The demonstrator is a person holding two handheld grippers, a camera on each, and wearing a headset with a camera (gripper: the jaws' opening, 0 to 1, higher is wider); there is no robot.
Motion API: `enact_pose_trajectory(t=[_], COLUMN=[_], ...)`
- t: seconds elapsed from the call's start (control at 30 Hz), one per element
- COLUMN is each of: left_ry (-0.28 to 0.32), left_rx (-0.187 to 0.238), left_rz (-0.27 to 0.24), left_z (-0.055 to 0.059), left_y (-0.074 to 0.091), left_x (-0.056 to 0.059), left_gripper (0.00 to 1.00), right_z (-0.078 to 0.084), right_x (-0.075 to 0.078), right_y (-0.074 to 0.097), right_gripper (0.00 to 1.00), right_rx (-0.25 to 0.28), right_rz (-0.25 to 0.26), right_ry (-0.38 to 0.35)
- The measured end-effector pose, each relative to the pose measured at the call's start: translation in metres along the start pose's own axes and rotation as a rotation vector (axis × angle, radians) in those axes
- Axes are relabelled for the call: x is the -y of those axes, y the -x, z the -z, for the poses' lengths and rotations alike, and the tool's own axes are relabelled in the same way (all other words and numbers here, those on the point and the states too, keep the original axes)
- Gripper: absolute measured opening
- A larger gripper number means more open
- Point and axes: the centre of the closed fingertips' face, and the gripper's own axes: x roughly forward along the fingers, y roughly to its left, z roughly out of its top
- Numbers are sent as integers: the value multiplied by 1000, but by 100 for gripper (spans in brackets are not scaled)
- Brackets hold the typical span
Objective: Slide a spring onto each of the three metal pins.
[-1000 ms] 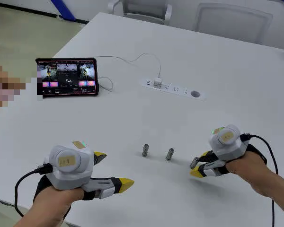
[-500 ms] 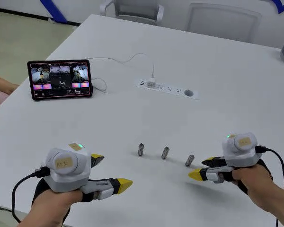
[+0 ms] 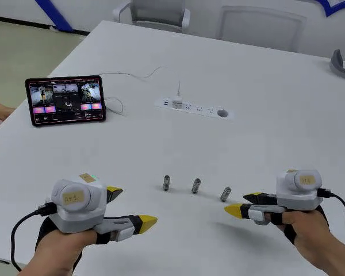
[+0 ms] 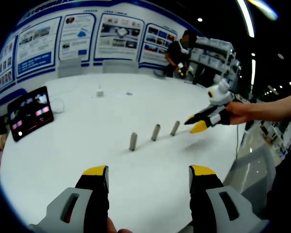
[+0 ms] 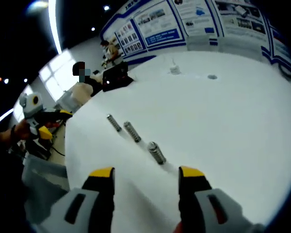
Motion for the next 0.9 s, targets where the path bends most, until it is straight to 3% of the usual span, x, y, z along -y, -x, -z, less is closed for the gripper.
enact_pose_trajectory(t=[0.7, 0.9], left_ry=[-4, 0], left_rx=[11, 12], left_rz=[-9, -9], left_z=[-6, -8], left_y=[-4, -5], left_x=[-8, -10], left_gripper=[70, 70], right_z=[0, 5], right_x=[-25, -31], right_y=[14, 19], right_gripper=[70, 73], right_rx=[67, 66], right_rz=[4, 9], right_ry=[24, 38])
